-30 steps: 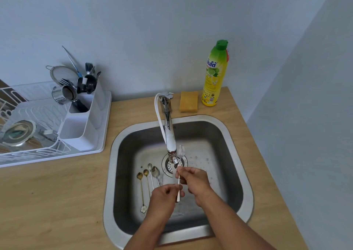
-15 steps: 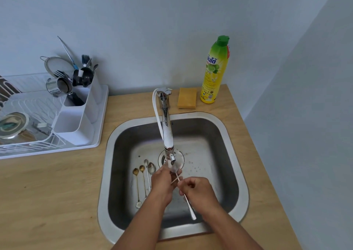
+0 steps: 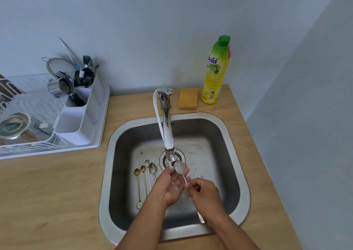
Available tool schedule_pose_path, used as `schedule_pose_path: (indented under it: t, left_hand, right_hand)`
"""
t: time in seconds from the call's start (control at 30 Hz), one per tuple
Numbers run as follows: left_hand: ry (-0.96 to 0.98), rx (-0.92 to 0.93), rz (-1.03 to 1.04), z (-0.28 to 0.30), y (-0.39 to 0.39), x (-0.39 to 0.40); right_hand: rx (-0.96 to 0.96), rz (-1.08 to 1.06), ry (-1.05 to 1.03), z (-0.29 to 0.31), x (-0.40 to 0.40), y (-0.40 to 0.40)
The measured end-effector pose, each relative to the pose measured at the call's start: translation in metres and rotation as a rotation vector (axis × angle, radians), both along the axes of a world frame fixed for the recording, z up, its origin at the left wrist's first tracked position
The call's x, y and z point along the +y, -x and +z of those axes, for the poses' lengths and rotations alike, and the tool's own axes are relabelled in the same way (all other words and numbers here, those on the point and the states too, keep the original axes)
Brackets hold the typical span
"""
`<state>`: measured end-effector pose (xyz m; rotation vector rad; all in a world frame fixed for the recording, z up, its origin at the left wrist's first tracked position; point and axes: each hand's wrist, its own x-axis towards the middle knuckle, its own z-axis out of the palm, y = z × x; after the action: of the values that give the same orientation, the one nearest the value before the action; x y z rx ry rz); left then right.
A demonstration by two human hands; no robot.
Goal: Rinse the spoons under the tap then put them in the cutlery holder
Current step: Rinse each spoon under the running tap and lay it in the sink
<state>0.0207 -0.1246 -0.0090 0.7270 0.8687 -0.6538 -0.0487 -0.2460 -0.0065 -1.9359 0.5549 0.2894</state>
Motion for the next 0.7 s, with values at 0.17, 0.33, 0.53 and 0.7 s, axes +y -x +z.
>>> schedule_pose_path:
  t: [0.17,0.33,0.53,0.7]
  left_hand:
    - [0.039,-0.076,-0.002,-0.007,0.012,0.01]
    - [-0.166,-0.153,-0.083,-0.01,0.021,0.021]
    - [-0.537,-0.273,-0.252,-0.017,0.038,0.017]
    - [-0.765,-0.38,-0.372,-0.03,0.041,0.028]
  right_hand:
    - [0.055,-0.029,-0.18,-0.003,-0.002,0.0]
    - [0.083,-0.032,-0.283,-0.008,0.003,-0.003]
    - [0.096,-0.062,-0.261,-0.011,0.015,-0.017]
    - [0.154,-0.131,-0.228,-0.022,0.011,-0.032]
